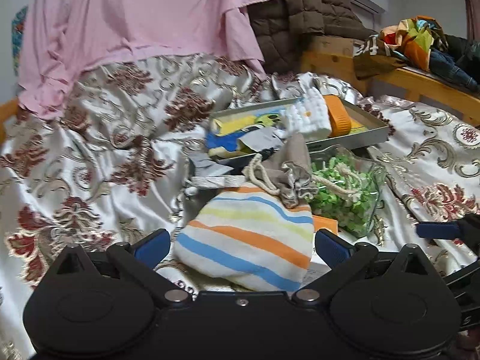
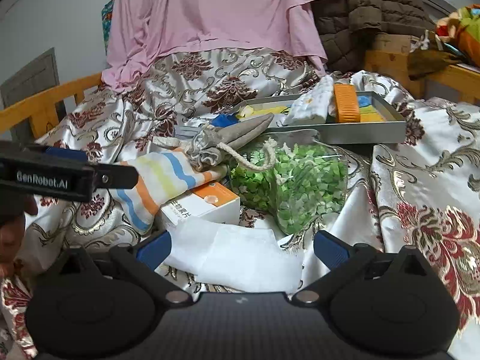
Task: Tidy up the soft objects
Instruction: 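Move the left tool over the striped towel while the right tool moves over the white cloth, then close the left tool on the striped towel while the right tool closes on the white cloth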
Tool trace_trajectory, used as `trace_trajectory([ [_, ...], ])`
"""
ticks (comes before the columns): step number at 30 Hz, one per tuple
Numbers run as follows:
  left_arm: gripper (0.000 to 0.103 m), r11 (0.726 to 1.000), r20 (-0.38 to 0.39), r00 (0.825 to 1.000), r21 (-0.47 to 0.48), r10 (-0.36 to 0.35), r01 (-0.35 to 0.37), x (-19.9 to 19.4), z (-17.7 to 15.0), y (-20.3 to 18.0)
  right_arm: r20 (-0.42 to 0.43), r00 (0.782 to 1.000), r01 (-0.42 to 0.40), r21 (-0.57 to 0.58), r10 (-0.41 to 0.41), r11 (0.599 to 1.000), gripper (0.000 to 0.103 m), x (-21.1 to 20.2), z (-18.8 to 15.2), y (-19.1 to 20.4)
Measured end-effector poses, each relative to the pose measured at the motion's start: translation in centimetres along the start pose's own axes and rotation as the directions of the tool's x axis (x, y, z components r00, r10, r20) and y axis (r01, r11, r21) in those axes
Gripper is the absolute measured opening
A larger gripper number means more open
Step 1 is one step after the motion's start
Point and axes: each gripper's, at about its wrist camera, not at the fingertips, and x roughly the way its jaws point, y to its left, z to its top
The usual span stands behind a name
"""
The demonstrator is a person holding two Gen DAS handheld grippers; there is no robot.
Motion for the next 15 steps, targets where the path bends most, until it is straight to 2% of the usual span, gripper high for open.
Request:
trace_trajectory([
  [15, 0.102, 0.993, -0.082, 0.990, -0.014, -0.119, 0.118, 3.3, 0.7, 1.7, -0.063, 0.998, -0.014, -0.047, 0.011, 0.999, 0.103, 3.0, -0.2, 0.1],
])
